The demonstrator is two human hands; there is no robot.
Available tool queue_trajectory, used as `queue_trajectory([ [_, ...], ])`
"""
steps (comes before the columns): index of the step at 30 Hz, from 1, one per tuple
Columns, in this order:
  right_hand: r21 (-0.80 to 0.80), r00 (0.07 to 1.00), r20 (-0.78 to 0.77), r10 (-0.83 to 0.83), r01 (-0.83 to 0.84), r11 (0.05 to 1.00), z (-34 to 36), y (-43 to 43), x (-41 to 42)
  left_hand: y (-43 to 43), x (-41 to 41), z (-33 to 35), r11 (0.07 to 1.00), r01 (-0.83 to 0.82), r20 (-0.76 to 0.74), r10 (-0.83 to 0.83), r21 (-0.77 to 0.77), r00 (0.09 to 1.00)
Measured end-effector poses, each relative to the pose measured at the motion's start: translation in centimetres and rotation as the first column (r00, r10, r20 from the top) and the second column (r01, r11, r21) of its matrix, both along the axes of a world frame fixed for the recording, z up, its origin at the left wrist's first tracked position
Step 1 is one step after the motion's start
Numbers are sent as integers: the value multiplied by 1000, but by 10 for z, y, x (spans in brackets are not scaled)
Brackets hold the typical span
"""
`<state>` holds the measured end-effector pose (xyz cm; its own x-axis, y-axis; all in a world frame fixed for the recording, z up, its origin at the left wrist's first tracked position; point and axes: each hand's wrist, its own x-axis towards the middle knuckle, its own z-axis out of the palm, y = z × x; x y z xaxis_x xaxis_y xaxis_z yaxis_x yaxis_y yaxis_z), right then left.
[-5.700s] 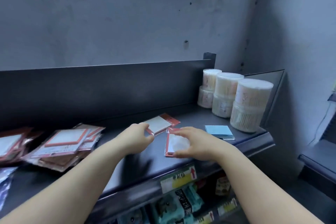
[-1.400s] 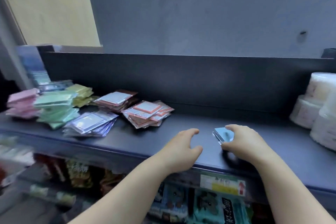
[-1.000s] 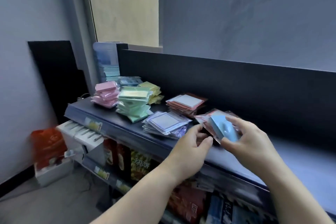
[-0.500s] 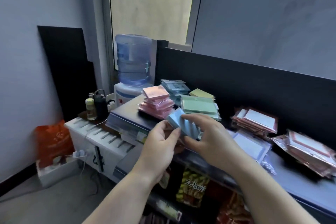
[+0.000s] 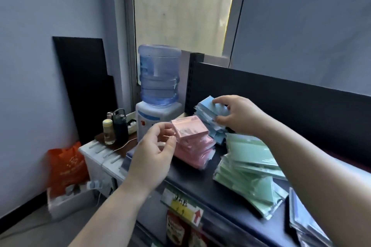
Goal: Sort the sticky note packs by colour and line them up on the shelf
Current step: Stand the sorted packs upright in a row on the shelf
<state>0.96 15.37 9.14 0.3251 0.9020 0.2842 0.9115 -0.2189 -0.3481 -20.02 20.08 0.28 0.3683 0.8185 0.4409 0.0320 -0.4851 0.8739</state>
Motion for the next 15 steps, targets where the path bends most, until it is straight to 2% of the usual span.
queue_trajectory([
  [3, -68, 997, 74, 14, -9, 998, 0, 39, 16, 24, 5, -3, 997, -63, -48, 65, 49, 997],
  [7, -168, 990, 140, -4, 28, 985, -4, 75, 29, 49, 9, -13, 996, -46, -120, 56, 80, 991],
  [11, -261, 982, 183, -48, 96, 960, -9, 90, 35, 72, 10, -12, 995, 32, -168, -15, 95, 986],
  [15, -338, 975, 199, -103, 167, 926, -12, 88, 29, 91, 12, -9, 979, 179, -222, -154, 100, 963],
])
